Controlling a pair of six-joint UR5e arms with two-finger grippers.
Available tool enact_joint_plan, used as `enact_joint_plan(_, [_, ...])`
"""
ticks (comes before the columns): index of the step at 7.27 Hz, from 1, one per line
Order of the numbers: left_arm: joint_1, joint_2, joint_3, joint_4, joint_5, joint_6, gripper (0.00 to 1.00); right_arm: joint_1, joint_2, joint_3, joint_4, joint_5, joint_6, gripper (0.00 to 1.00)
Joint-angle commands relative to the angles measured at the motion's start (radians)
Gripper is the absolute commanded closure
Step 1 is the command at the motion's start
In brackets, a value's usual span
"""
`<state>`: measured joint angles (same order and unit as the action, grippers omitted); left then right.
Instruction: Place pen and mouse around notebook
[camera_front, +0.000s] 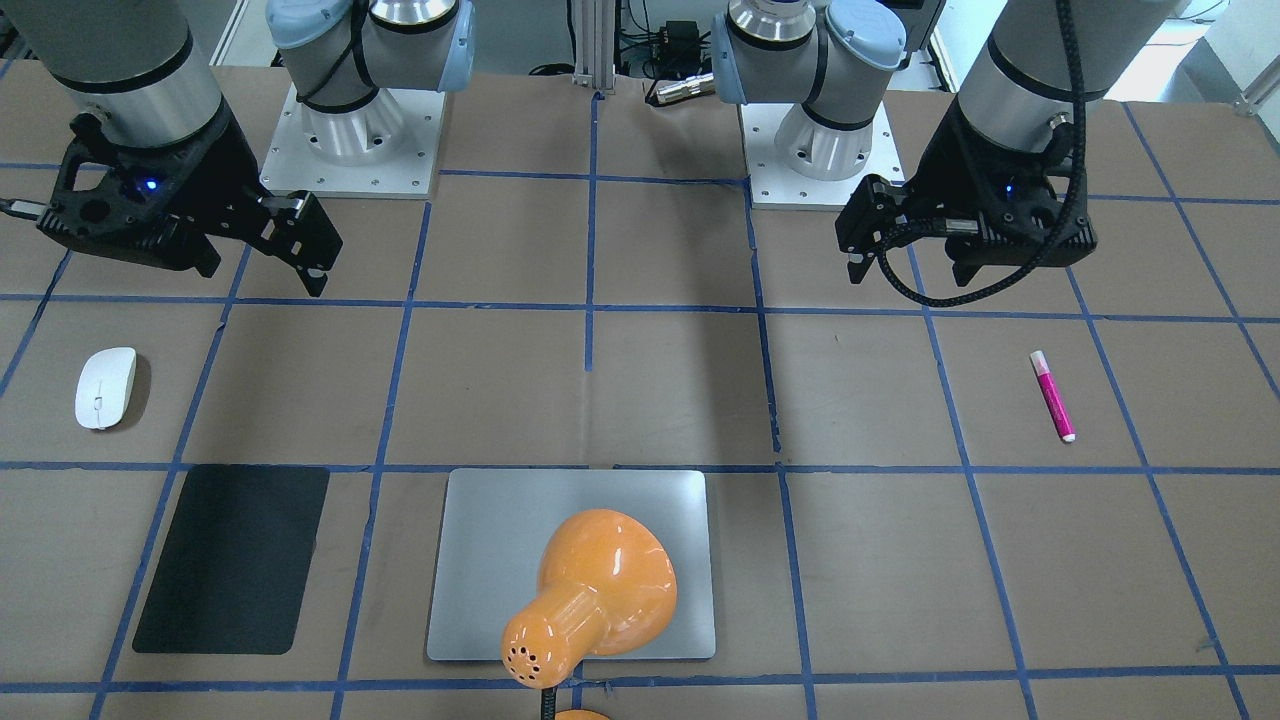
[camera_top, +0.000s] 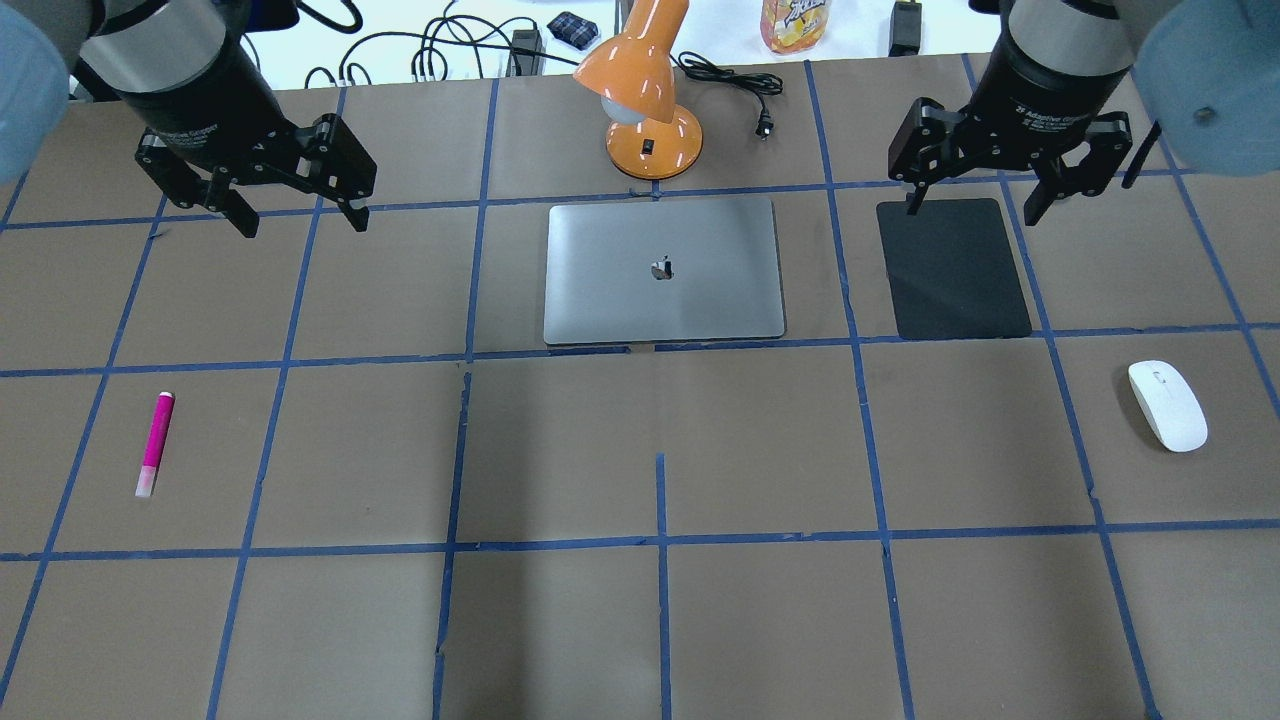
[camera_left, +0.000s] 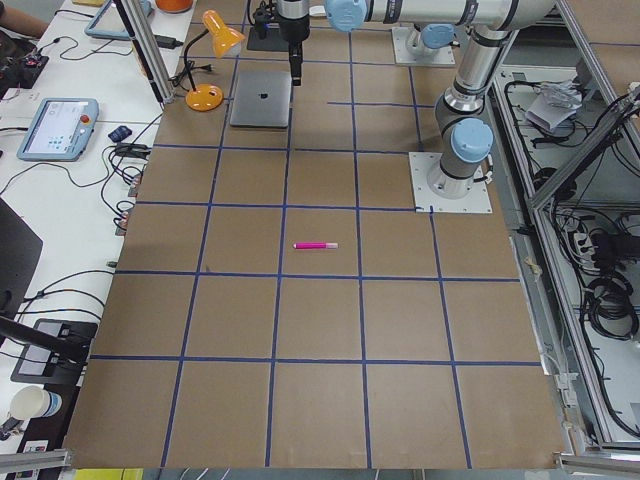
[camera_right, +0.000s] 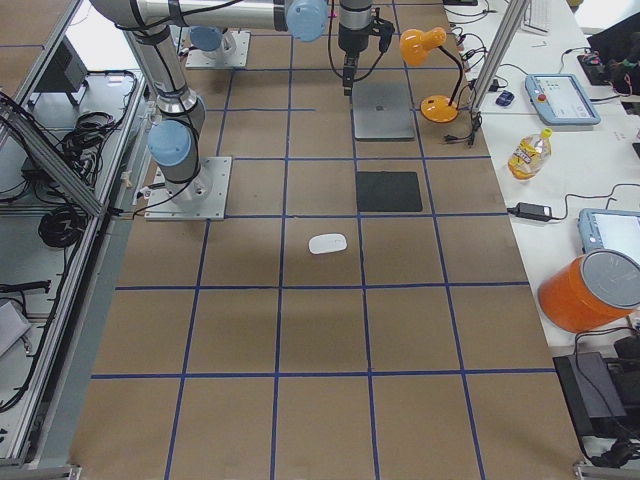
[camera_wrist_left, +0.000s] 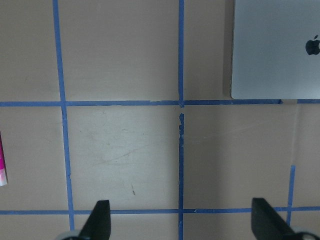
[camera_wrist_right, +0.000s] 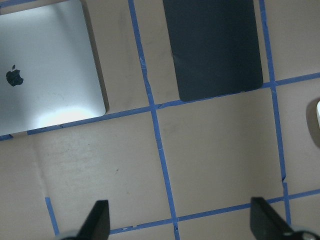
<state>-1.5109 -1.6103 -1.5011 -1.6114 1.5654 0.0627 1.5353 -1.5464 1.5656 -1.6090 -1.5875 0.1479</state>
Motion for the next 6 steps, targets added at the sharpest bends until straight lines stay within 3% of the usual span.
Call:
enact_joint_plan(1, [0.0,0.001,-0.005,-0.001,0.001,0.003,0.0,0.0,-0.003,-0.001,0.001,0.0,-0.002,0.0])
enact_joint_plan(3, [0.02,0.025,-0.017,-0.001,0.011,0.061,0.0,0.0,-0.006,-0.001,0.0,0.0,-0.002,0.0])
enact_joint_plan(4, [0.102,0.023,-0.025,0.001,0.013,-0.004,0.0,-0.001,-0.004,0.001,0.004,-0.002,-0.008,0.0])
enact_joint_plan(5, [0.271,0.006,-0.098,0.01,0.01,0.002,0.0,-0.009,0.005,0.001,0.0,-0.003,-0.008,0.0])
enact_joint_plan(6, [0.47,-0.031,-0.229,0.121,0.007,0.058,0.0,-0.023,0.006,0.001,0.0,-0.003,-0.01,0.0])
